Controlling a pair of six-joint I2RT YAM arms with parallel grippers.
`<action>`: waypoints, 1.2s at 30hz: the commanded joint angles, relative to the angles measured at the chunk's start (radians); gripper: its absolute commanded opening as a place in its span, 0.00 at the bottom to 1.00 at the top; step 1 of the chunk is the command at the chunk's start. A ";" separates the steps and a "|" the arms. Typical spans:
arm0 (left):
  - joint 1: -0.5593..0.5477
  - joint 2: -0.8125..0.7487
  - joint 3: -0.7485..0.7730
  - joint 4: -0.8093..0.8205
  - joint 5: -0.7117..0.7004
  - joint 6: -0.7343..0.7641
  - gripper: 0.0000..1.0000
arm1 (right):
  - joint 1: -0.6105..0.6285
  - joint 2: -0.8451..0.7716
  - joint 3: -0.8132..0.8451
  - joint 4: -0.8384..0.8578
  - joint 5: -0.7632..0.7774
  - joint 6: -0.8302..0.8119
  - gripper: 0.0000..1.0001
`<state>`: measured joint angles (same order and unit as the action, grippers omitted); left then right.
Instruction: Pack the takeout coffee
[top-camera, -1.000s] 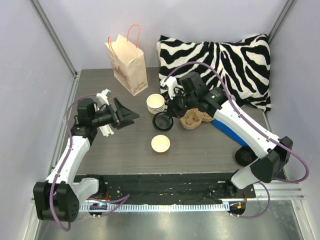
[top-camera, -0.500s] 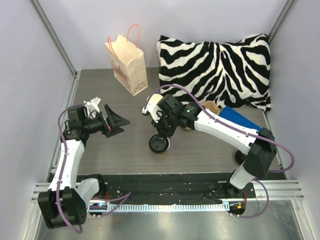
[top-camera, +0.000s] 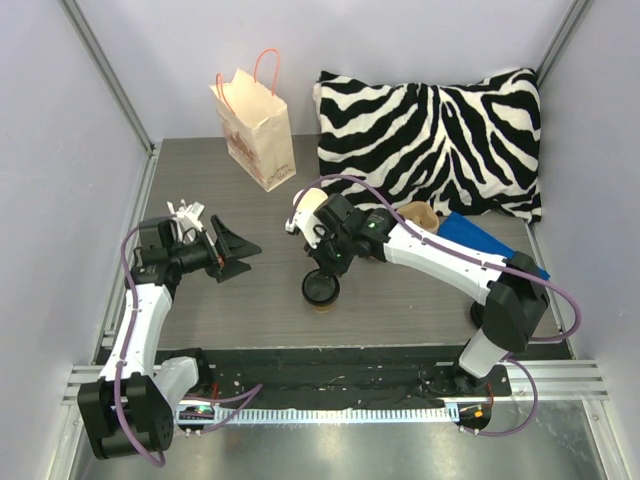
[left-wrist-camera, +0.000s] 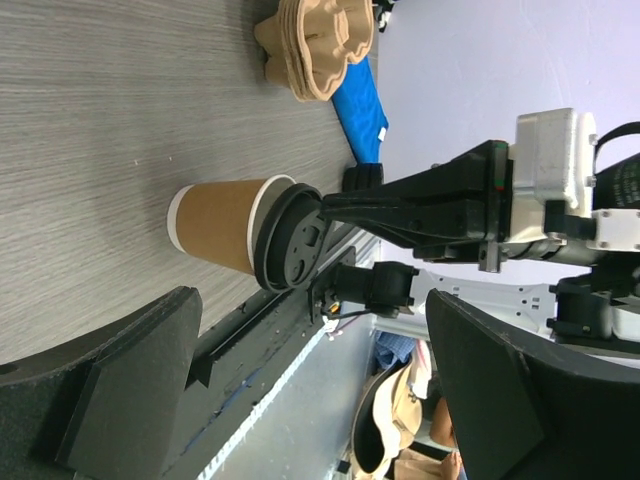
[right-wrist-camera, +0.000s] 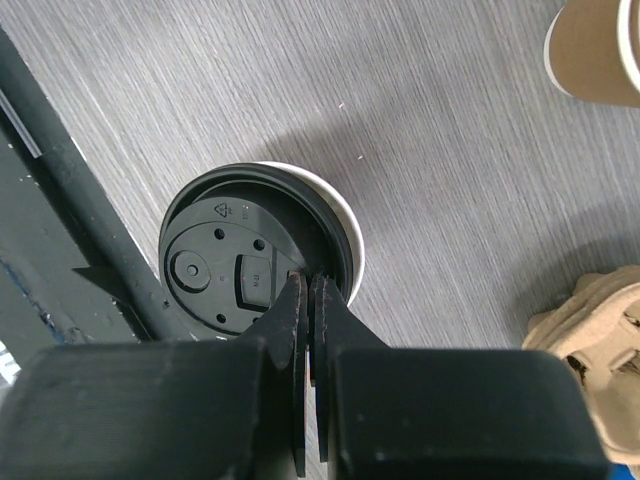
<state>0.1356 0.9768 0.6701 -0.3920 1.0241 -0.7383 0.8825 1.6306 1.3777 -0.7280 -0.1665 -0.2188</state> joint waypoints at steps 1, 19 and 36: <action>0.002 -0.018 -0.010 0.074 0.039 -0.050 1.00 | -0.020 -0.055 -0.038 0.084 -0.024 -0.001 0.01; 0.001 -0.032 -0.047 0.182 0.025 -0.128 1.00 | -0.100 -0.089 -0.040 0.096 -0.125 0.004 0.01; -0.021 -0.038 -0.033 0.251 0.005 -0.138 1.00 | -0.131 -0.058 -0.086 0.122 -0.171 0.009 0.01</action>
<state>0.1188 0.9504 0.6159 -0.2070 1.0294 -0.8623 0.7506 1.5860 1.2984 -0.6506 -0.3206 -0.2108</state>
